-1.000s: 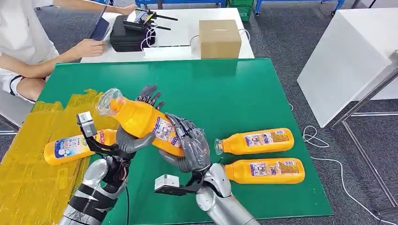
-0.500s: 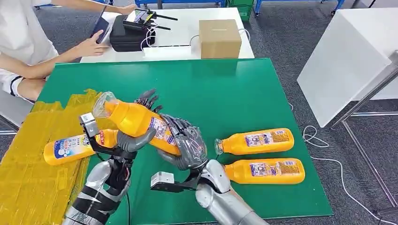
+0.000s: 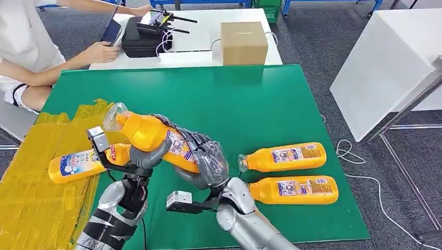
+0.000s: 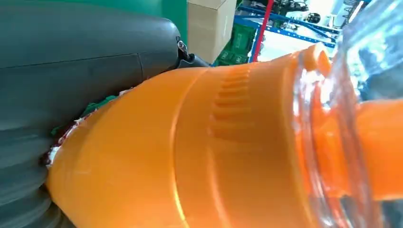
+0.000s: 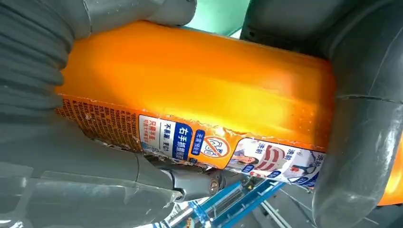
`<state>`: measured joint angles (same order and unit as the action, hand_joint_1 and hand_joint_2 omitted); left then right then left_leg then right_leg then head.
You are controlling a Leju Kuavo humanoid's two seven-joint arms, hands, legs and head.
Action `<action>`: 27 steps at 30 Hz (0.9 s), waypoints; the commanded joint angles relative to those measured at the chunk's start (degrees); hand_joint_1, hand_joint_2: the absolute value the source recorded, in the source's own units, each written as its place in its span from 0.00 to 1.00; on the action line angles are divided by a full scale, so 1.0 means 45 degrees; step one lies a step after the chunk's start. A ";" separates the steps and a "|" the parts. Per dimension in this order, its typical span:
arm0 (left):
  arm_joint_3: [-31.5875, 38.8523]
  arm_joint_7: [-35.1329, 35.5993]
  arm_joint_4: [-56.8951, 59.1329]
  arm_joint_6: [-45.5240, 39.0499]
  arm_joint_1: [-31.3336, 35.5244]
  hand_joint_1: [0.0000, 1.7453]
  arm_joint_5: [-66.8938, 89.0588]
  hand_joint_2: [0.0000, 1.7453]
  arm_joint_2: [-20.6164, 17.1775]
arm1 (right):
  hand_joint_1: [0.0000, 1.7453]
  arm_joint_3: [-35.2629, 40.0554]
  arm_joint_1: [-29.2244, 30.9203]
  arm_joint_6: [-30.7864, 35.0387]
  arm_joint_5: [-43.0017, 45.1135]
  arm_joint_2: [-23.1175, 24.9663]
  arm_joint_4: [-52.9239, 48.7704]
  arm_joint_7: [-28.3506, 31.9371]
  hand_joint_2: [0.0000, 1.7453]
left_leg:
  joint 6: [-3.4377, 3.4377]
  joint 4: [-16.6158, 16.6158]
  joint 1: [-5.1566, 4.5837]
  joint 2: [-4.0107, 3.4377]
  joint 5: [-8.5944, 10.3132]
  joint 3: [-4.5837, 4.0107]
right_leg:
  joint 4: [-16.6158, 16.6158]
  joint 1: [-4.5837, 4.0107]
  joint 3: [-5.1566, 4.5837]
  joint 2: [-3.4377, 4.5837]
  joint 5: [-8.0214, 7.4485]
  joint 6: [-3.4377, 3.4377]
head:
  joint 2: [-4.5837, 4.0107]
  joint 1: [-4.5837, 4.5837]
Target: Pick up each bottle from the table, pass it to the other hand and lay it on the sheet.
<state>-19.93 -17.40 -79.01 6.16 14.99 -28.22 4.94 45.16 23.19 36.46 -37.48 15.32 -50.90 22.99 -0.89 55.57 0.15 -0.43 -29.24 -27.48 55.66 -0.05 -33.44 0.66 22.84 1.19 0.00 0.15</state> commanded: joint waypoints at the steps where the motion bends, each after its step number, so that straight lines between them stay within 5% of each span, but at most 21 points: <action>1: 0.0907 0.0095 0.0776 -0.0529 0.1060 1.00 -0.0131 1.00 0.0182 | 1.00 0.1133 -0.0173 0.0103 -0.0189 -0.0228 0.0641 0.0406 1.00 | 0.0010 -0.0008 0.0022 0.0038 -0.0005 0.0025 | -0.0022 -0.0022 0.0043 -0.0041 0.0008 0.0004 | 0.0000 0.0000; 4: 0.1141 0.0005 0.0810 -0.0863 0.0996 1.00 -0.0244 1.00 0.0169 | 0.96 0.0844 -0.0320 -0.0639 0.0780 -0.0263 0.0173 0.0683 1.00 | 0.0009 -0.0009 0.0016 0.0038 -0.0004 0.0027 | -0.0018 -0.0016 0.0041 -0.0041 0.0010 0.0004 | 0.0000 0.0000; 5: 0.1203 -0.0019 0.0749 -0.0950 0.0944 1.00 -0.0270 1.00 0.0154 | 0.76 0.0784 -0.0392 -0.0825 0.1033 -0.0329 -0.0142 0.0704 1.00 | 0.0008 -0.0007 0.0015 0.0031 -0.0003 0.0018 | -0.0015 -0.0014 0.0031 -0.0034 0.0007 0.0003 | 0.0000 0.0000; 6: 0.1316 -0.0055 0.0649 -0.1091 0.0844 1.00 -0.0311 1.00 0.0152 | 0.02 0.0697 -0.0487 -0.0992 0.1309 -0.0398 -0.0539 0.0687 1.00 | 0.0006 -0.0004 0.0011 0.0023 -0.0002 0.0010 | -0.0012 -0.0010 0.0020 -0.0025 0.0004 0.0002 | 0.0000 0.0000; 15: 0.2546 -0.2151 -0.1229 -0.5387 -0.0167 1.00 0.2471 1.00 0.0170 | 0.00 -0.0580 -0.1865 -0.3113 0.4272 -0.1934 -0.6381 0.0011 1.00 | 0.0002 0.0003 0.0012 0.0014 -0.0010 0.0002 | -0.0008 -0.0015 0.0010 -0.0017 0.0007 0.0009 | 0.0000 0.0015; 27: 0.2534 -0.2240 -0.1243 -0.5583 -0.0172 1.00 0.2645 1.00 0.0164 | 0.00 -0.0664 -0.1917 -0.3187 0.4365 -0.1948 -0.6474 -0.0003 1.00 | 0.0006 -0.0008 0.0007 0.0054 -0.0005 0.0000 | -0.0016 -0.0003 0.0016 -0.0051 0.0007 0.0005 | 0.0000 0.0005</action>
<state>-10.12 -27.23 -85.42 -17.97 13.00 -17.05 5.27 43.06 13.96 22.40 -18.29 9.00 -78.60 23.02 -0.89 55.58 0.14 -0.26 -29.24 -27.57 55.65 -0.01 -33.49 0.52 22.85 1.19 0.00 0.17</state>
